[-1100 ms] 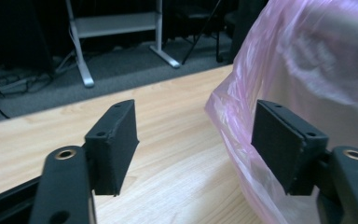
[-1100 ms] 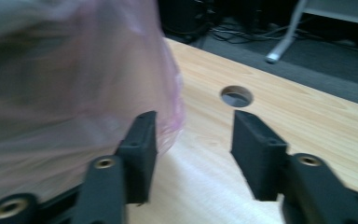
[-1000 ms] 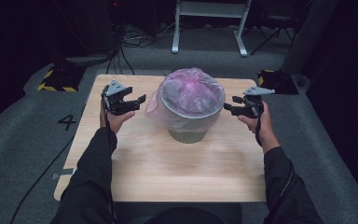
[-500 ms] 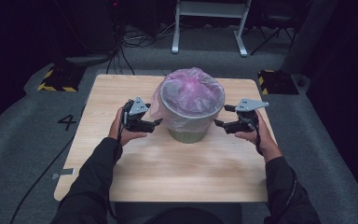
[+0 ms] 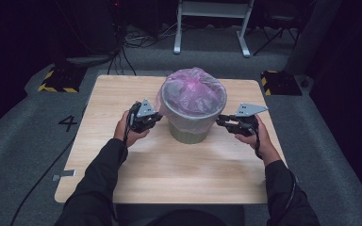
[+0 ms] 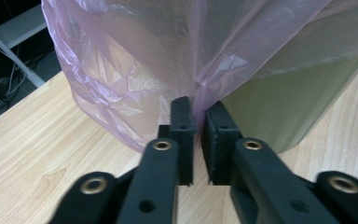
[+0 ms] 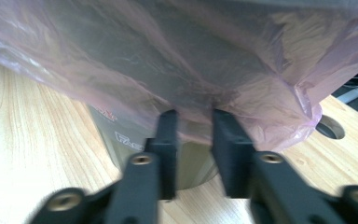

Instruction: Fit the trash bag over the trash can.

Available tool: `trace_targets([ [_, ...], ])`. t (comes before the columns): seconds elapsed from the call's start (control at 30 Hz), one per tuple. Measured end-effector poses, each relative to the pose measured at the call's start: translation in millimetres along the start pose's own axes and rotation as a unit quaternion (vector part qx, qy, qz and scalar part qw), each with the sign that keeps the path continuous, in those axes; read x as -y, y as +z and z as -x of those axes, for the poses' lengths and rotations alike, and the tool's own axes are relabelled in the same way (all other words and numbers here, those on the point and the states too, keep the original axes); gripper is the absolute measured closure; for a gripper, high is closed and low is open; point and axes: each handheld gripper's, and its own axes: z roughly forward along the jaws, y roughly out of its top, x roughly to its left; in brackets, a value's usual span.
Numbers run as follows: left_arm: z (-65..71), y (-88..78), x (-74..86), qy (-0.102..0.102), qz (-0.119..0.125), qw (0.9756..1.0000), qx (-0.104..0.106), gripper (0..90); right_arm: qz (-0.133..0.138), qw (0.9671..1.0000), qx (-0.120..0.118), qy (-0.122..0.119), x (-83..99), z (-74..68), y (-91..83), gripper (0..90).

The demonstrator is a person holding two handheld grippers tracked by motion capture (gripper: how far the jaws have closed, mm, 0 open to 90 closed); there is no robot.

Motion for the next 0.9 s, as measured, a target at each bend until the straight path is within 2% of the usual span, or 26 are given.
trace_targets([
  [0.07,0.0,1.0,0.0,-0.002,0.002,1.0,0.003,89.1,0.002,1.0,-0.006,0.002,2.0,0.7,0.5,84.2],
  [0.17,0.3,2.5,0.4,-0.003,0.004,1.0,0.003,89.9,0.001,1.0,-0.003,0.003,3.6,0.9,1.6,89.8],
  [0.3,0.8,2.4,2.8,-0.008,0.008,0.9999,0.004,90.0,0.0,1.0,0.0,0.003,5.1,1.4,1.6,90.0],
  [0.67,9.9,6.3,16.7,-0.005,0.0,0.9999,0.01,90.0,-0.012,0.9998,-0.001,0.013,18.4,2.1,2.4,90.0],
  [0.9,13.8,15.9,28.0,-0.001,-0.029,0.9995,0.009,90.0,-0.018,0.9996,-0.003,0.023,26.6,2.0,4.6,90.0],
])
